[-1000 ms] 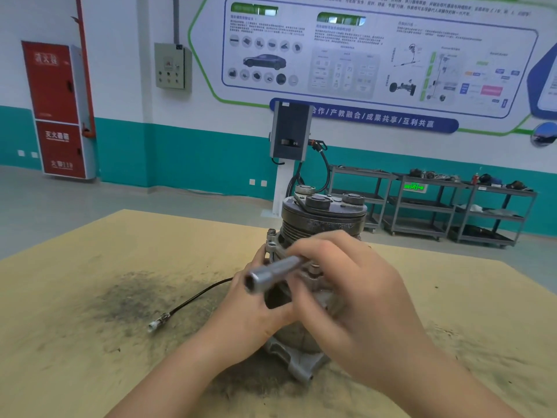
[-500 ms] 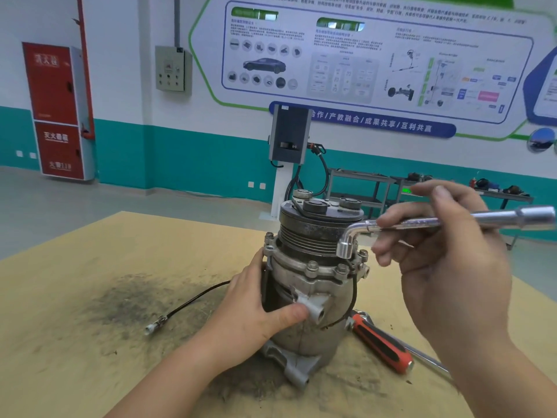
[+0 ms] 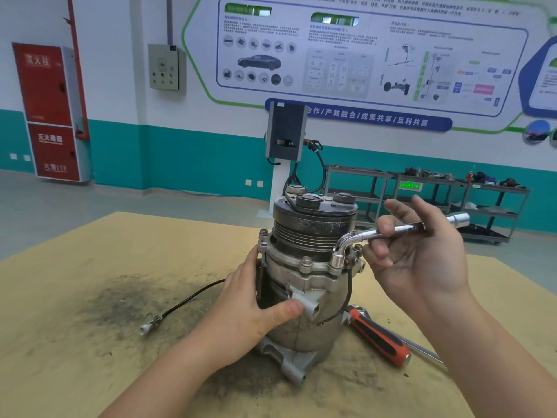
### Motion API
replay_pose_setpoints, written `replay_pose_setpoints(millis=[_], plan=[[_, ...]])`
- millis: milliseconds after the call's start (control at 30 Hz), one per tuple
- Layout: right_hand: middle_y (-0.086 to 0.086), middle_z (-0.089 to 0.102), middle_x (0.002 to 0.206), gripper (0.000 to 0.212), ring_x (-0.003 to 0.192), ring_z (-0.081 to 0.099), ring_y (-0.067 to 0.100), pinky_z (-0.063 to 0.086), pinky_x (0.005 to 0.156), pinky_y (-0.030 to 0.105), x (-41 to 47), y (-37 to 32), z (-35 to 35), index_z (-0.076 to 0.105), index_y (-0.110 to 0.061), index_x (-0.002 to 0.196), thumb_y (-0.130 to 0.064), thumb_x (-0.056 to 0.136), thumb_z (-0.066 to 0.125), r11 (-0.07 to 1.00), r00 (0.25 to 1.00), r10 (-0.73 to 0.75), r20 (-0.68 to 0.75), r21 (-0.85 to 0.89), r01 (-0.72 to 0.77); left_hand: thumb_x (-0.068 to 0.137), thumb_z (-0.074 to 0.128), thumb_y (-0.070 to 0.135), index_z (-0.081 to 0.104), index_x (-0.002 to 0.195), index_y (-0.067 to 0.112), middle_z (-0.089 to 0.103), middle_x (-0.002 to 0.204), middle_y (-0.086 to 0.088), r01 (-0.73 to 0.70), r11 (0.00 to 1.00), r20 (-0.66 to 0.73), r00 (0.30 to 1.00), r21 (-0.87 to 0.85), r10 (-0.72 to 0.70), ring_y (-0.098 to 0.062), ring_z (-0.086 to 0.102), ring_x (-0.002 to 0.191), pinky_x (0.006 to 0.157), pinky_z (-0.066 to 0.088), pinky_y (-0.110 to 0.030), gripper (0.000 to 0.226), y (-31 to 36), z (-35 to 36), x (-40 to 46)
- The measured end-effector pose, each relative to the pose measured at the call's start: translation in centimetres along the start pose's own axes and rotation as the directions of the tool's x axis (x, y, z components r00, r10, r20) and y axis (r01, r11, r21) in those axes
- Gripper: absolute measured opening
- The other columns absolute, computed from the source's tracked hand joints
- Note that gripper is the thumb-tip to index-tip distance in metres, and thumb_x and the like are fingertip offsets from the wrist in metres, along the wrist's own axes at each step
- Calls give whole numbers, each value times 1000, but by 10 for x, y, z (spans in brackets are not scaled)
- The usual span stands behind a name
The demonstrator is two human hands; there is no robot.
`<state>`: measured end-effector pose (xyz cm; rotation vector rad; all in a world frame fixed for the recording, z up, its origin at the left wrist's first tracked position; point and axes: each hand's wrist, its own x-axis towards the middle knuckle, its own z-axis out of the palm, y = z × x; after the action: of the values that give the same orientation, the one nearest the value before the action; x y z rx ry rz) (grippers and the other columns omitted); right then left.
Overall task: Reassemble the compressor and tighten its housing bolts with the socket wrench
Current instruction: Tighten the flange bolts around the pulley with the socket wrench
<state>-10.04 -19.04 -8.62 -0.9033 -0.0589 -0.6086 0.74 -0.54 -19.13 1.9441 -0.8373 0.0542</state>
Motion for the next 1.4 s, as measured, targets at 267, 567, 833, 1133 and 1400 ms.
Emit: replay_pose_setpoints(millis=[267, 567, 833, 1133, 1400], plan=[[-6, 36, 43, 26, 30, 28, 11, 27, 36, 17, 4, 8, -4, 56, -16, 61, -27, 84, 54, 980, 994, 98, -51, 179, -87, 49, 49, 101, 5, 153, 46, 29, 152, 24, -16, 1000, -3, 1000, 2, 16, -3, 26, 141, 114, 35, -44, 126, 3, -1, -1], [-6, 40, 43, 43, 30, 28, 12, 28, 37, 15, 1, 18, -4, 52, -18, 63, -35, 101, 42, 973, 972, -36, -233, 213, 87, 50, 50, 101, 4, 152, 47, 28, 153, 24, -14, 1000, 4, 1000, -6, 14, -3, 24, 142, 114, 34, -46, 124, 5, -1, -2], [-1, 46, 45, 51, 33, 37, 15, 35, 39, 19, -8, 8, 5, 61, -22, 54, -34, 101, 43, 959, 961, -271, -52, -101, 265, 48, 47, 103, 3, 153, 45, 26, 154, 24, -5, 1000, 10, 1000, -8, 5, -4, 23, 142, 115, 33, -46, 128, 5, -1, -2], [-1, 46, 47, 40, 32, 35, 12, 34, 37, 18, 2, -4, 6, 58, -16, 65, -30, 100, 46, 989, 998, -29, -48, -145, 21, 37, 56, 100, -9, 150, 50, 23, 158, 13, 71, 994, 67, 996, -85, -66, -11, 23, 146, 117, 29, -48, 139, 11, -5, -2], [1, 50, 50, 45, 34, 35, 16, 34, 40, 19, -19, 18, 6, 61, -20, 59, -27, 100, 45, 963, 940, -267, -210, -78, 256, 31, 71, 83, -15, 146, 53, 10, 160, 11, 101, 989, 8, 995, -108, -101, -15, 9, 150, 121, 18, -51, 147, 31, 6, -10]])
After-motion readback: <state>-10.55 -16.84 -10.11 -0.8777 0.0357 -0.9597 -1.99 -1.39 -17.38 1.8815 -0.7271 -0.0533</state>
